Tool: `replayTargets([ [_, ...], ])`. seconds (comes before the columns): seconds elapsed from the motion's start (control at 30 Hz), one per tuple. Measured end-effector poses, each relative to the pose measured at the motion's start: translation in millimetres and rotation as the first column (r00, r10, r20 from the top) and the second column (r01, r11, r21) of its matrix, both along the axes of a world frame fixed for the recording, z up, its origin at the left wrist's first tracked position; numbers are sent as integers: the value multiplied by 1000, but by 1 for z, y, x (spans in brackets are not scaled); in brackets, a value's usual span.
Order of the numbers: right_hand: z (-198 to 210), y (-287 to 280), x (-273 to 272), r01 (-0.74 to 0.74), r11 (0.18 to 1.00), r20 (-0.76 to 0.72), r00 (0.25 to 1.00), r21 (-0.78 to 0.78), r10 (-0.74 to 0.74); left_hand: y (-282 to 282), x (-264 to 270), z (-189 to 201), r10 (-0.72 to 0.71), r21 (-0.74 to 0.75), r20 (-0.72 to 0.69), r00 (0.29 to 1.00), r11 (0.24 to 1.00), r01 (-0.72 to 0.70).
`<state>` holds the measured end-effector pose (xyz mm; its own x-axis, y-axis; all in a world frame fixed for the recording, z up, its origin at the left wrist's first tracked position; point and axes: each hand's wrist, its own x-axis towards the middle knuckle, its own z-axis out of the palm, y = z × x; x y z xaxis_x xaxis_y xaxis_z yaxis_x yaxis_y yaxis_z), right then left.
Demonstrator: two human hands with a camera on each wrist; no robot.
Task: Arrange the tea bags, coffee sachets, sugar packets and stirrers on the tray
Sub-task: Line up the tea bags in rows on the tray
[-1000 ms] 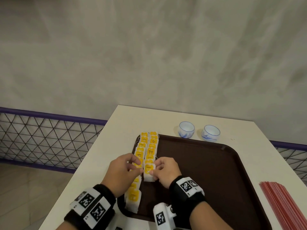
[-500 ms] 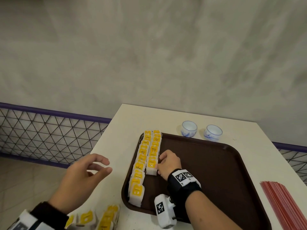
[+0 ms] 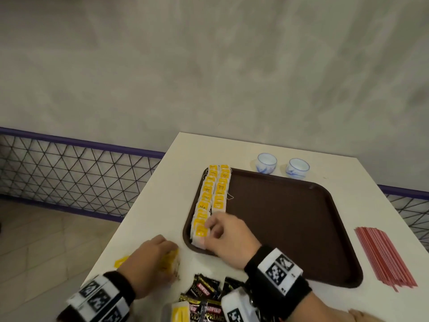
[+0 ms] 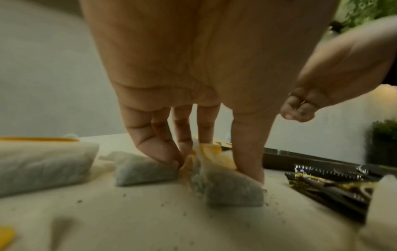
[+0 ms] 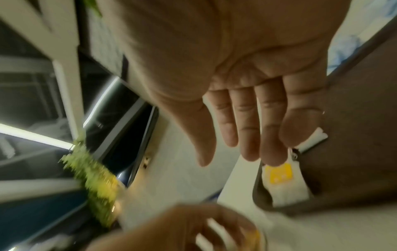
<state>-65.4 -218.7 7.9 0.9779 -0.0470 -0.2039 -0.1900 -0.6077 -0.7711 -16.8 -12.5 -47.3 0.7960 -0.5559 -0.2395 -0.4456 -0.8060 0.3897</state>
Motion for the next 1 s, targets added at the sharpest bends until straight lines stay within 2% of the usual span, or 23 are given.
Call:
replayTargets([
  [0.07,-5,21,-16,-146,982,-78,987,-118,137,-4,-2,-2,18,15,28,999,1000,-18],
  [0.17,-17,44,-32,-365,878,-211,927,-309,311,-6,-4,0,17,38,25,1000,999,-18],
  [0.27,-26,56,-37,-424,810,-246,904,-405,350,-3,-4,3,48,1,8,999,999,-48],
  [0.37,-28,60,-39,-404,796,-236,914,-451,331,4,-8,5,133,-141,-58,989,980,-140],
  [0.47,-30,56,-40,-332,855,-196,941,-398,274,9,-15,10,246,-338,-226,943,888,-313],
  [0.57,-29,49,-42,-224,921,-125,973,-319,193,13,-17,11,312,-390,-304,900,821,-417],
  [0.67,-24,44,-44,-141,954,-54,990,-263,132,11,-15,8,313,-384,-328,891,818,-429],
  [0.73,-20,40,-47,-106,967,-15,994,-230,106,9,-17,7,285,-333,-291,913,865,-376],
  [0.8,-17,37,-49,-76,979,6,997,-189,79,7,-17,6,252,-253,-188,949,921,-295],
  [0.9,-15,34,-53,-35,990,8,999,-138,37,4,-17,2,254,-246,-110,961,930,-274],
  [1.0,-14,36,-59,-61,987,-30,998,-147,57,6,-17,-1,277,-256,-68,958,924,-285],
])
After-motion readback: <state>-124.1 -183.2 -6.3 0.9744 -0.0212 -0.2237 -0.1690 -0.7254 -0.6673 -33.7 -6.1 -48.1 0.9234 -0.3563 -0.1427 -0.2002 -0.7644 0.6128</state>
